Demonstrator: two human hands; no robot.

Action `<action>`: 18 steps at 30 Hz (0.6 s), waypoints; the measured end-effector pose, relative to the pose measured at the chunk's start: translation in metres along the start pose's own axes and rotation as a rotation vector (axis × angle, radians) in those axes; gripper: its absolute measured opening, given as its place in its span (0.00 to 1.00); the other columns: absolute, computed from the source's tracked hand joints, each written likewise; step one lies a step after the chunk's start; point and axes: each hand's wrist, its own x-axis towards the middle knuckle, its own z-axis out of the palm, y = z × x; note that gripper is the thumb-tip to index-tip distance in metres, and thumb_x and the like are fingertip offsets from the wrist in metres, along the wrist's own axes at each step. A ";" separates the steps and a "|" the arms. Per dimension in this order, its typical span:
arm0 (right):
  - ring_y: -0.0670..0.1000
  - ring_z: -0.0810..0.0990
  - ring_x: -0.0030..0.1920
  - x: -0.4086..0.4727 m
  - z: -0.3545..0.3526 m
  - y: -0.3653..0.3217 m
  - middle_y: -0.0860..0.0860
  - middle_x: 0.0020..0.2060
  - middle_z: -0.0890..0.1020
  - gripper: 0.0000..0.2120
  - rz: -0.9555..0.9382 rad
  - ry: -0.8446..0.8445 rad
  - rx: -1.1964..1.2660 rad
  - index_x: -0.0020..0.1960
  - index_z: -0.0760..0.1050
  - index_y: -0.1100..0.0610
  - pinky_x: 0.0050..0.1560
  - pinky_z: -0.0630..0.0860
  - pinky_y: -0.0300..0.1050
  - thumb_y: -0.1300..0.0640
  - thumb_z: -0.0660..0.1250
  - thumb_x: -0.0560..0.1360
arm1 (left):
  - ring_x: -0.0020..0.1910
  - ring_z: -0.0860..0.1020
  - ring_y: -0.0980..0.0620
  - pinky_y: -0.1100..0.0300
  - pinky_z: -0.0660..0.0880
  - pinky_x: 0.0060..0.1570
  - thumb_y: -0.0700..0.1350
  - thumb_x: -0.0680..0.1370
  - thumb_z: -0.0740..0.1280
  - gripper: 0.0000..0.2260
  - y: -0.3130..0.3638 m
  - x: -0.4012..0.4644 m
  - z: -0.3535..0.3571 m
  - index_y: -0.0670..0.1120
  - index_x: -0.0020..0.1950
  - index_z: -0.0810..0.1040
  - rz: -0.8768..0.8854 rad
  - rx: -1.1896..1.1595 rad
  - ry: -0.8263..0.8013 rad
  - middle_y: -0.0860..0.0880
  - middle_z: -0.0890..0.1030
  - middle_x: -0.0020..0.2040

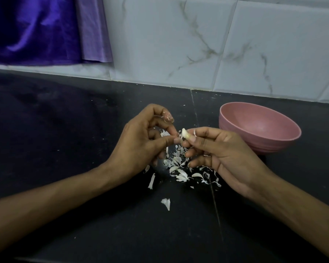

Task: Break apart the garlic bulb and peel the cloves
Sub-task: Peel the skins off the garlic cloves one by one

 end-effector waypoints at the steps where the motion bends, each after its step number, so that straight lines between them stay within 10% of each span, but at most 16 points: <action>1: 0.48 0.81 0.36 0.000 0.000 0.000 0.61 0.46 0.84 0.12 -0.005 0.000 -0.011 0.54 0.81 0.66 0.33 0.80 0.39 0.62 0.69 0.72 | 0.21 0.74 0.53 0.60 0.71 0.20 0.43 0.70 0.73 0.13 0.000 0.001 0.000 0.48 0.51 0.75 -0.016 -0.036 -0.007 0.47 0.82 0.39; 7: 0.47 0.81 0.36 0.000 0.001 0.000 0.56 0.41 0.84 0.12 0.004 0.004 -0.034 0.53 0.81 0.66 0.33 0.80 0.39 0.62 0.70 0.71 | 0.21 0.72 0.50 0.62 0.71 0.22 0.47 0.71 0.72 0.08 0.001 -0.001 0.000 0.46 0.47 0.83 -0.092 -0.111 -0.047 0.43 0.76 0.26; 18: 0.47 0.80 0.40 -0.003 0.001 -0.002 0.51 0.45 0.85 0.10 -0.062 -0.048 -0.172 0.50 0.85 0.60 0.36 0.80 0.40 0.58 0.71 0.70 | 0.23 0.71 0.51 0.61 0.72 0.23 0.50 0.62 0.76 0.10 0.004 0.001 0.000 0.47 0.39 0.83 -0.170 -0.206 -0.017 0.27 0.75 0.36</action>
